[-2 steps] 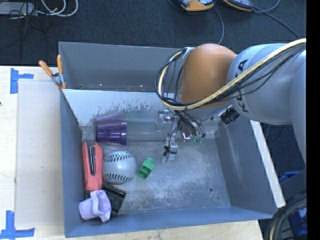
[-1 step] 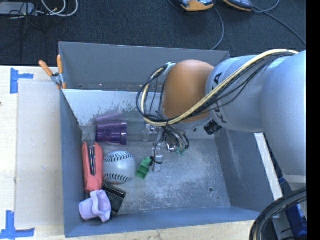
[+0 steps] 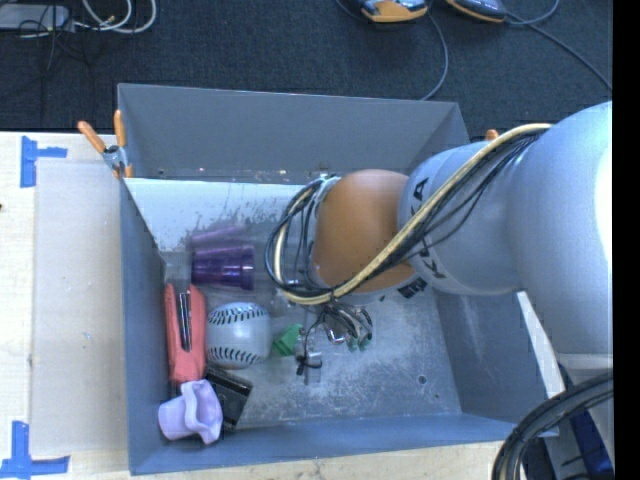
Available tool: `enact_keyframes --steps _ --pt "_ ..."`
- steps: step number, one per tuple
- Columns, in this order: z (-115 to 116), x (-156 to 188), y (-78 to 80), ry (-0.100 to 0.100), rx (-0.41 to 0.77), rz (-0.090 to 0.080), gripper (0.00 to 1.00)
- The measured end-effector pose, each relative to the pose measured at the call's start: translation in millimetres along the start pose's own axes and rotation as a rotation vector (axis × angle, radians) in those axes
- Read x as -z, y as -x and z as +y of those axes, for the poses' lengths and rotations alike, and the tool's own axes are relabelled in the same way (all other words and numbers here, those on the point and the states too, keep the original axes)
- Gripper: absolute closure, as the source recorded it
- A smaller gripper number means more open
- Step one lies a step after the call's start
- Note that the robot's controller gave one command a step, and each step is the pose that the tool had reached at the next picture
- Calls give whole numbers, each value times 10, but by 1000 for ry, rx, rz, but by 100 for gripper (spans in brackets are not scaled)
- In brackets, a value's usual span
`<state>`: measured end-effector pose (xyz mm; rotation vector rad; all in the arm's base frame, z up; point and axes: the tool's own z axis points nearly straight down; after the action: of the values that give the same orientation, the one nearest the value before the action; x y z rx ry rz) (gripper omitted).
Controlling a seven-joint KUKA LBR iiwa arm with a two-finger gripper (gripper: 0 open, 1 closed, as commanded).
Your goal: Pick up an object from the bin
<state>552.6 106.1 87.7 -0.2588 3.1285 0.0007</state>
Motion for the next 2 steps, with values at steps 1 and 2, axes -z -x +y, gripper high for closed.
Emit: enact_keyframes --steps 1,2 --pt "-260 -113 -81 1 -16 6 0" --pt "-345 -134 -84 -2 -278 5 0"
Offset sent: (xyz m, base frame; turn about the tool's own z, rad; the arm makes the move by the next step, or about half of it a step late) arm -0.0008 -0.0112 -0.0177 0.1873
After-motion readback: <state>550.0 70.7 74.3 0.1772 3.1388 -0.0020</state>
